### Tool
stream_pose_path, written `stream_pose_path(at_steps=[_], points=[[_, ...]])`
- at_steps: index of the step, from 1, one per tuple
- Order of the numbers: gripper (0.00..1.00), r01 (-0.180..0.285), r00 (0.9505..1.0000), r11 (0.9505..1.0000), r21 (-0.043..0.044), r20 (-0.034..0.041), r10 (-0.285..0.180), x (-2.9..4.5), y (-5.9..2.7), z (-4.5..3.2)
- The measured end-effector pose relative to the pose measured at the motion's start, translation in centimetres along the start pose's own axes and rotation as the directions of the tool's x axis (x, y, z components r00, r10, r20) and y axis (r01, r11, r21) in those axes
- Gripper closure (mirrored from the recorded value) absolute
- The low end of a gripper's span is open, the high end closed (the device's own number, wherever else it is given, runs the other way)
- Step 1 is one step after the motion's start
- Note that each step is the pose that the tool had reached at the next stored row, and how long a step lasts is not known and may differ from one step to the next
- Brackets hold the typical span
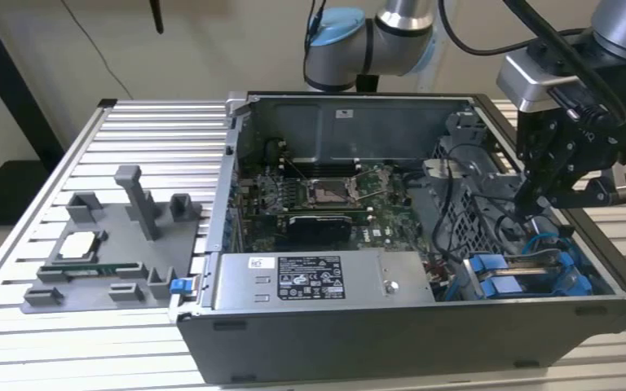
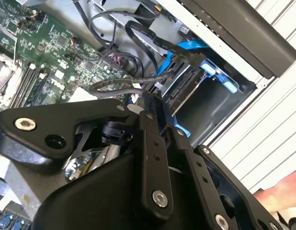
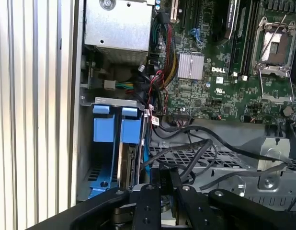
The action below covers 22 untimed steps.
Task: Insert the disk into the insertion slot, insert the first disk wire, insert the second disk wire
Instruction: 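Insert the first disk wire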
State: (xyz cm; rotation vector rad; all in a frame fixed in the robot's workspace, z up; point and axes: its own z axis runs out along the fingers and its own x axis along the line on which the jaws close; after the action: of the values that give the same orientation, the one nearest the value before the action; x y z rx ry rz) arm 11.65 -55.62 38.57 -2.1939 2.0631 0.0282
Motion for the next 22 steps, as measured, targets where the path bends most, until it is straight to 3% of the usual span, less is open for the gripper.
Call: stream_pose_path(at_steps=[3,8,12,22], points=[[1.00,0.000,1.0000,1.0000,-0.0071,-0.0038,0.000,0.00,-0.01,0.03],[1.00,-0.003,0.9999,0.9992,-0.0410,-0.0136,0.003,0.02,-0.10,0.06],[1.00,-0.006,0.9999,0.9981,-0.0614,-0.0132,0.005,0.26,-0.41,0.16],[1.00,-0.010,0.9999,0.9951,-0.0988,-0.0114,0.009,1.05,-1.34,0.43]])
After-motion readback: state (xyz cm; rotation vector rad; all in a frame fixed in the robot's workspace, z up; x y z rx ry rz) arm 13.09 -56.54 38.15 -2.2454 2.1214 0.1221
